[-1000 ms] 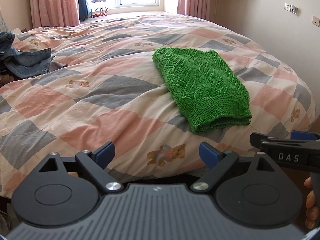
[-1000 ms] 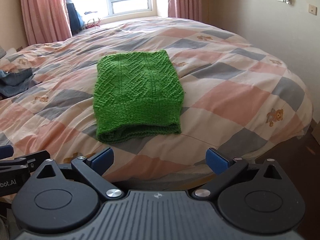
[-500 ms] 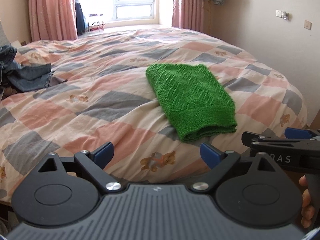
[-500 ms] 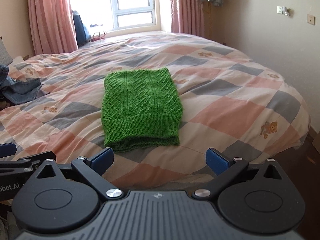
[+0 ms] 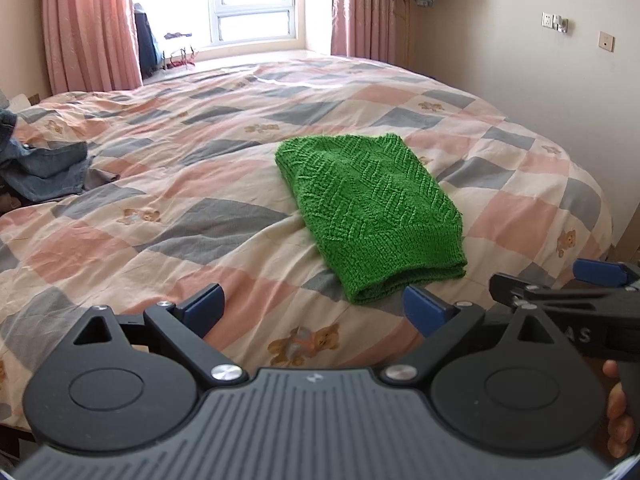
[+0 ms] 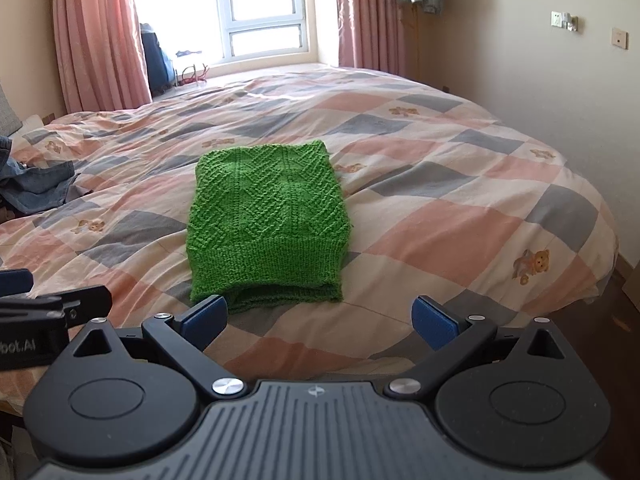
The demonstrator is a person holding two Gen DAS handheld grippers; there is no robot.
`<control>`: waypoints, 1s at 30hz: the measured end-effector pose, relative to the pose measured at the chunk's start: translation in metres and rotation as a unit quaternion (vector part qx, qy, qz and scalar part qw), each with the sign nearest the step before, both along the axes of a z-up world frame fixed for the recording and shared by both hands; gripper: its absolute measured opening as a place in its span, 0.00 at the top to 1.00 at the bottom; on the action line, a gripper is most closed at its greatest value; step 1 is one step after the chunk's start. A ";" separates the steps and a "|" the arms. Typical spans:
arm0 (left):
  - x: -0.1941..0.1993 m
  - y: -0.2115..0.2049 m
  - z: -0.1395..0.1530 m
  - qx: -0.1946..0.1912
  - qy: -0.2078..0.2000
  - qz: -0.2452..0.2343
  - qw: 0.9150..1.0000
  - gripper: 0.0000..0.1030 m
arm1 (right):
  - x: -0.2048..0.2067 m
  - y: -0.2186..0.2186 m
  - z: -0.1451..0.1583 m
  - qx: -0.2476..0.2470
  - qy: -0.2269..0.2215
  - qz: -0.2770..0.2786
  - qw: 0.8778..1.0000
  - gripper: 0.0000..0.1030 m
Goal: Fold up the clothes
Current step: 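Grasp the vest hem end with both grippers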
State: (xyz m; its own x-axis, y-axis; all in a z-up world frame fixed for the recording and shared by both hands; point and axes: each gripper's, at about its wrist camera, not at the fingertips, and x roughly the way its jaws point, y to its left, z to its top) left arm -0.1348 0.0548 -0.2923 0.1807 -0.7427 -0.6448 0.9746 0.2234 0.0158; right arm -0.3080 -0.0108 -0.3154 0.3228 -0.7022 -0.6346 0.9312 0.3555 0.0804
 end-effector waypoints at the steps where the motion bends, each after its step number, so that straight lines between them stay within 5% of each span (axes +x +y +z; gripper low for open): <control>1: 0.002 -0.008 -0.002 0.004 0.003 -0.004 1.000 0.08 | -0.003 -0.005 -0.002 0.001 -0.002 0.000 1.000 0.02; 5: 0.021 -0.043 -0.015 0.018 0.031 -0.022 0.999 0.07 | -0.028 -0.025 -0.011 -0.016 -0.059 0.013 0.998 0.02; 9: 0.058 -0.080 -0.026 0.027 0.104 -0.028 0.994 0.07 | -0.055 -0.065 -0.023 -0.005 -0.136 0.020 0.991 0.01; 16: 0.123 -0.164 -0.051 0.039 0.233 -0.038 0.971 0.05 | -0.049 -0.175 -0.038 0.087 -0.207 0.077 0.971 0.02; 22: 0.156 -0.243 -0.081 0.093 0.271 -0.055 0.957 0.05 | -0.016 -0.267 -0.053 0.162 -0.229 0.141 0.950 0.08; 27: 0.172 -0.262 -0.095 0.122 0.324 -0.056 0.937 0.05 | 0.001 -0.299 -0.068 0.243 -0.231 0.133 0.933 0.12; 30: 0.180 -0.273 -0.103 0.144 0.378 -0.041 0.913 0.05 | 0.004 -0.300 -0.079 0.285 -0.221 0.115 0.926 0.12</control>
